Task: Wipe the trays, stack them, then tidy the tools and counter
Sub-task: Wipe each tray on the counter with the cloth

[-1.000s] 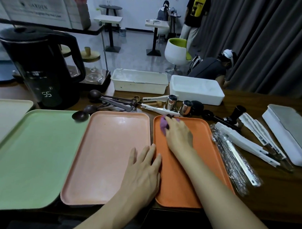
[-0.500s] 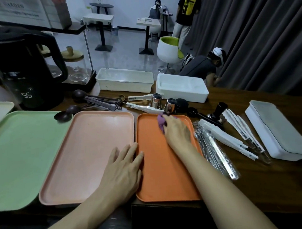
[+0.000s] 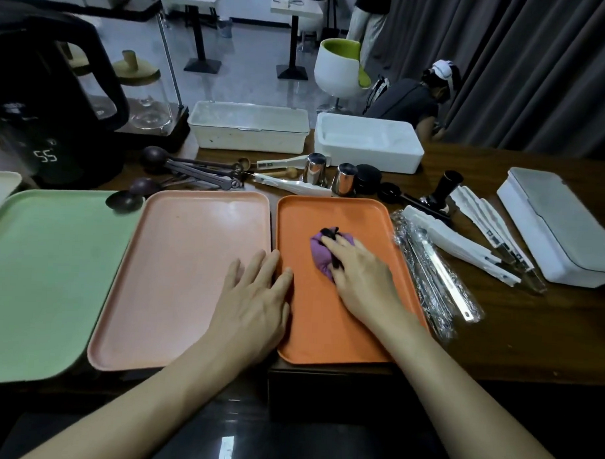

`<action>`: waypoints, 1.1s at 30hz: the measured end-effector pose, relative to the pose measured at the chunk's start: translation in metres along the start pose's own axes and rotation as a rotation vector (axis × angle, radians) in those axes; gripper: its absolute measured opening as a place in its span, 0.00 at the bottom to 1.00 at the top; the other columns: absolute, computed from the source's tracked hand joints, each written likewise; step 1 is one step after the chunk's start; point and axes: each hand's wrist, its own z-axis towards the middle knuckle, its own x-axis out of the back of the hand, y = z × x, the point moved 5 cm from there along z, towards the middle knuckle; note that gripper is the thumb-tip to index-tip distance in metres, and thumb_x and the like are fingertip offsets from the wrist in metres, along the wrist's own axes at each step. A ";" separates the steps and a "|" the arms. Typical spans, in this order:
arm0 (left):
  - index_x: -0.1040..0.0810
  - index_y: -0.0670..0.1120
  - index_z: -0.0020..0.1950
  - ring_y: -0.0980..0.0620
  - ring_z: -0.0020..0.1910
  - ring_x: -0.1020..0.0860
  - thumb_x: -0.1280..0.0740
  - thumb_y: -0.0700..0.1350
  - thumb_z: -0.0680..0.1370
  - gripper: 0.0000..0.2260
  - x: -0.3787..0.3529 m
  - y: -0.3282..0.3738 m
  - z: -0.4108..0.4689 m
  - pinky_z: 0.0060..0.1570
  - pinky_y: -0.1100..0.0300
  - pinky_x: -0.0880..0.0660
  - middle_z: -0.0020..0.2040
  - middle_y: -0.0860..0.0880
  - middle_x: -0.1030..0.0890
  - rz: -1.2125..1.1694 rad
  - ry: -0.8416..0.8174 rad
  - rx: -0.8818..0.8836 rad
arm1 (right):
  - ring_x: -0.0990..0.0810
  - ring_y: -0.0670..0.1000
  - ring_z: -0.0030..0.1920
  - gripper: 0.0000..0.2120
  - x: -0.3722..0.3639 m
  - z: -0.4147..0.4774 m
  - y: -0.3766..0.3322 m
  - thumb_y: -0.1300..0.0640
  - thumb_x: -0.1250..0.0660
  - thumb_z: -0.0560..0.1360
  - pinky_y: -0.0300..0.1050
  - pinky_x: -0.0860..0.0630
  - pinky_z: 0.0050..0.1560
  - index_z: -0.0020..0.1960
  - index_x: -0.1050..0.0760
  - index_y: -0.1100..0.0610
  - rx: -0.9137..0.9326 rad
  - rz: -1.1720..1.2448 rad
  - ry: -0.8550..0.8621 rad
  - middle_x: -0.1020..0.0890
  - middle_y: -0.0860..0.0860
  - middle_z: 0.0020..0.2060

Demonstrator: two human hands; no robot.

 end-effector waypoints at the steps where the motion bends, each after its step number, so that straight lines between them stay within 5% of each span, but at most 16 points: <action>1: 0.20 0.45 0.67 0.37 0.69 0.25 0.46 0.53 0.75 0.26 -0.001 0.001 0.000 0.64 0.35 0.27 0.71 0.39 0.25 -0.008 0.003 -0.001 | 0.37 0.52 0.77 0.26 -0.002 -0.004 -0.005 0.57 0.38 0.81 0.50 0.31 0.69 0.77 0.34 0.43 0.005 0.000 -0.019 0.30 0.45 0.75; 7: 0.22 0.44 0.67 0.35 0.69 0.27 0.44 0.49 0.75 0.24 -0.004 0.001 -0.002 0.64 0.36 0.27 0.72 0.38 0.26 -0.069 0.037 0.004 | 0.28 0.56 0.63 0.18 -0.018 0.051 -0.046 0.52 0.41 0.82 0.50 0.26 0.54 0.72 0.30 0.45 0.042 -0.105 -0.031 0.22 0.47 0.63; 16: 0.24 0.49 0.71 0.35 0.79 0.38 0.46 0.51 0.75 0.26 -0.006 -0.003 -0.002 0.72 0.33 0.36 0.77 0.41 0.31 -0.094 0.043 -0.002 | 0.32 0.61 0.65 0.18 -0.031 0.106 -0.054 0.56 0.40 0.81 0.54 0.30 0.60 0.70 0.29 0.49 -0.049 -0.261 0.016 0.26 0.53 0.65; 19: 0.25 0.49 0.72 0.36 0.79 0.39 0.47 0.52 0.77 0.26 -0.005 -0.002 -0.005 0.72 0.32 0.37 0.78 0.43 0.32 -0.074 0.010 0.008 | 0.30 0.61 0.63 0.17 -0.019 0.102 -0.023 0.54 0.40 0.82 0.53 0.30 0.58 0.70 0.28 0.49 -0.065 -0.262 0.008 0.24 0.53 0.65; 23: 0.29 0.51 0.76 0.35 0.80 0.42 0.53 0.54 0.79 0.28 -0.004 -0.001 -0.005 0.75 0.33 0.42 0.80 0.44 0.36 -0.063 -0.046 0.017 | 0.24 0.61 0.54 0.10 0.015 0.079 0.049 0.47 0.40 0.81 0.50 0.29 0.46 0.54 0.22 0.48 -0.193 -0.271 0.032 0.18 0.54 0.49; 28: 0.34 0.52 0.78 0.37 0.81 0.46 0.58 0.55 0.77 0.31 -0.006 -0.001 -0.005 0.76 0.35 0.46 0.82 0.45 0.42 -0.074 -0.082 0.024 | 0.25 0.57 0.64 0.16 0.015 0.011 0.024 0.53 0.35 0.81 0.50 0.28 0.61 0.68 0.23 0.47 -0.132 -0.127 0.071 0.19 0.50 0.62; 33: 0.22 0.47 0.69 0.32 0.72 0.30 0.46 0.51 0.76 0.26 -0.006 -0.001 -0.005 0.64 0.32 0.29 0.75 0.41 0.28 -0.077 -0.028 -0.003 | 0.30 0.55 0.72 0.26 -0.002 -0.074 -0.029 0.61 0.37 0.74 0.38 0.39 0.72 0.70 0.25 0.46 -0.004 0.022 0.022 0.22 0.48 0.68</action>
